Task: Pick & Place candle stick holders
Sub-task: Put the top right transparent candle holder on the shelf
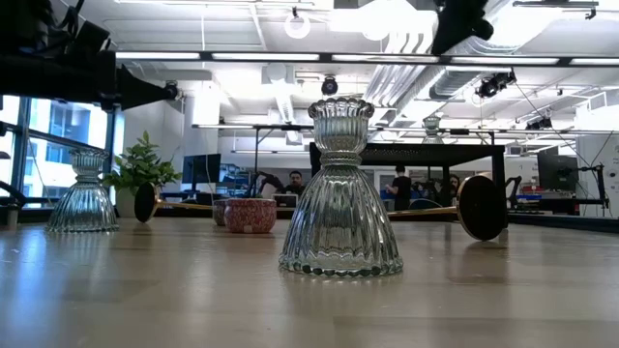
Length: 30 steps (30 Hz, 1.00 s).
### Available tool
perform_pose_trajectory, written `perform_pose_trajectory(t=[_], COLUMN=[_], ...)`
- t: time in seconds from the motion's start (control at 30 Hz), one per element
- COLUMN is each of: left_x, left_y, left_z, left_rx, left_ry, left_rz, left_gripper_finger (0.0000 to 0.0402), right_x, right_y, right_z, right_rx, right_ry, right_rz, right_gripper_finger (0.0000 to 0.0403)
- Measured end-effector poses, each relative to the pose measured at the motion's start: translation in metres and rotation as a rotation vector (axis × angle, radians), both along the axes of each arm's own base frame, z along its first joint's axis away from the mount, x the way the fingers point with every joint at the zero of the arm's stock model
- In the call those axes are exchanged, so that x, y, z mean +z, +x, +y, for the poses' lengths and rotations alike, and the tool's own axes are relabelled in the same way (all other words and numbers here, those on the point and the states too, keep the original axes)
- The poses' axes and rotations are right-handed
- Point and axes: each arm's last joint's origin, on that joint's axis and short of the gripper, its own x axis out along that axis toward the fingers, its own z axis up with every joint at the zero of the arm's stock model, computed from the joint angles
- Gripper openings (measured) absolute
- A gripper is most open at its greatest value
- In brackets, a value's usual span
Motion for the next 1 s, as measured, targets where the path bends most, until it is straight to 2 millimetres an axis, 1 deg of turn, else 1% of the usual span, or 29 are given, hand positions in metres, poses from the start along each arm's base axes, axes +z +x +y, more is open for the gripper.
perform_pose_trajectory(t=[0.03, 0.07, 0.2, 0.27, 0.4, 0.47, 0.63, 0.73, 0.83, 1.0], left_x=[0.0, 0.0, 0.0, 0.0, 0.0, 0.0, 0.0, 0.0, 0.0, 0.0], left_y=[0.0, 0.0, 0.0, 0.0, 0.0, 0.0, 0.0, 0.0, 0.0, 0.0], left_z=[0.0, 0.0, 0.0, 0.0, 0.0, 0.0, 0.0, 0.0, 0.0, 0.0], left_rx=[0.0, 0.0, -0.004, -0.004, -0.004, -0.004, -0.005, -0.005, -0.004, -0.005], left_ry=[0.0, 0.0, -0.005, -0.006, -0.007, -0.007, -0.007, -0.007, -0.007, -0.007], left_rz=[-0.001, 0.0, -0.002, -0.003, -0.002, -0.002, -0.002, -0.002, -0.002, -0.002], left_gripper_finger=[0.0001, 0.0001, 0.0001, 0.0001, 0.0001, 0.0001, 0.0001, 0.0001, 0.0001, 0.0001], right_x=[-0.006, -0.015, -0.062, -0.086, -0.132, -0.147, -0.171, -0.174, -0.18, -0.184], right_y=[0.0, 0.0, 0.0, -0.001, 0.003, 0.003, 0.001, -0.002, -0.006, -0.008], right_z=[0.008, 0.015, 0.029, 0.031, 0.029, 0.026, 0.016, 0.01, 0.006, -0.003], right_rx=[0.017, 0.02, -0.03, -0.07, -0.086, -0.1, -0.171, -0.206, -0.238, -0.302], right_ry=[-0.014, -0.021, -0.01, -0.006, 0.018, 0.015, -0.022, -0.059, -0.047, -0.068], right_rz=[-0.03, -0.049, -0.061, -0.08, -0.123, -0.139, -0.178, -0.214, -0.189, -0.165], right_gripper_finger=[0.0011, 0.0009, 0.0025, 0.002, 0.0003, 0.0006, 0.0001, 0.0002, 0.0001, 0.0001])
